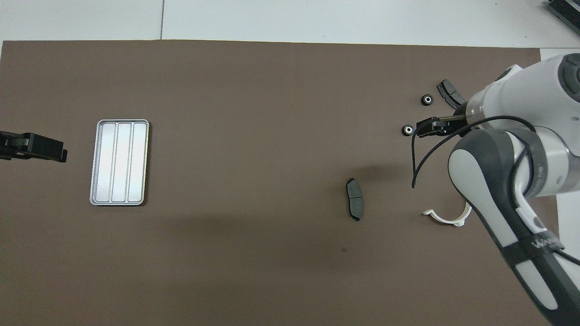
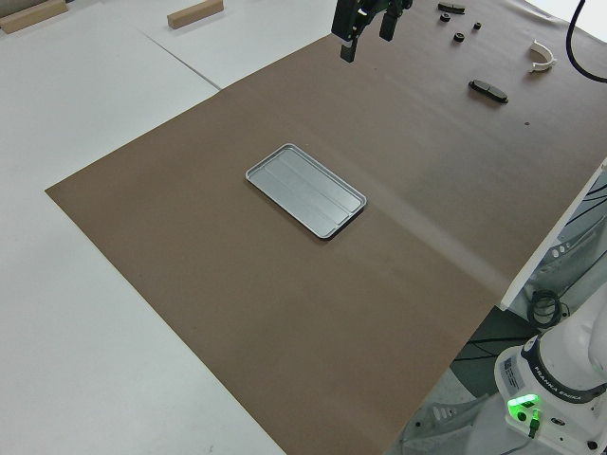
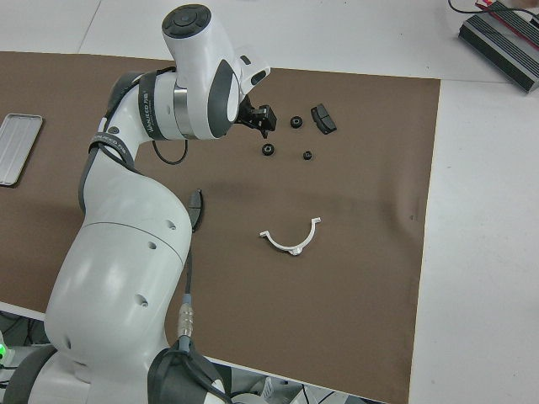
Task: Pick bearing gear from pile to tray
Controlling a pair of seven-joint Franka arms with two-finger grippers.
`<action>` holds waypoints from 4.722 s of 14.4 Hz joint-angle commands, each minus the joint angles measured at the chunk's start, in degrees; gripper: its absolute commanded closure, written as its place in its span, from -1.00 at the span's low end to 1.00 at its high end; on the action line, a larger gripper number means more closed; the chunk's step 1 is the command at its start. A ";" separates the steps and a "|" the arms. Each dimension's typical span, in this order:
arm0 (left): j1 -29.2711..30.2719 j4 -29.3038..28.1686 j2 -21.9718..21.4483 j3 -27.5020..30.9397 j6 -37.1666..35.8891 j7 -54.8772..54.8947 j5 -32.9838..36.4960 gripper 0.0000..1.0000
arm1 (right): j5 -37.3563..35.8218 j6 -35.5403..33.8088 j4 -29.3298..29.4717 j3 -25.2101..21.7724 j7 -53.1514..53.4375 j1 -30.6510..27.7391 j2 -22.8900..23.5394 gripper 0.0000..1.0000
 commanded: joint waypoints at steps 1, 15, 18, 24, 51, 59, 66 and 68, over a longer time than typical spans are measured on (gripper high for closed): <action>0.55 -2.06 -1.87 -0.26 0.48 0.42 -0.31 -1.00 | -0.40 4.58 0.55 0.29 -2.34 -1.57 3.98 -1.00; 0.55 -2.06 -1.87 -0.26 0.48 0.42 -0.31 -1.00 | -4.98 19.45 2.48 0.29 -2.34 -0.78 18.05 -0.90; 0.55 -2.06 -1.87 -0.26 0.57 0.42 -0.31 -1.00 | -4.98 18.49 2.04 0.20 -2.34 -0.43 18.05 -0.48; 0.55 -2.06 -1.87 -0.26 0.48 0.34 -0.31 -1.00 | -4.98 16.64 2.04 0.20 -2.17 -0.08 17.96 0.35; 0.55 -2.06 -1.87 -0.26 0.57 0.42 -0.31 -1.00 | -2.60 31.23 11.18 0.73 33.67 33.40 23.68 0.38; 0.55 -2.06 -1.87 -0.26 0.83 0.34 -0.31 -1.00 | -2.60 24.73 11.71 0.64 36.59 32.62 22.89 -1.00; 0.55 -2.07 -1.87 -0.17 1.71 0.25 -0.31 -1.00 | -3.57 22.88 11.71 0.37 24.67 19.90 22.80 -1.00; 2.55 -2.33 -1.86 -0.87 3.29 0.33 -0.40 -1.00 | -3.57 21.66 11.79 0.46 18.96 14.28 21.84 -1.00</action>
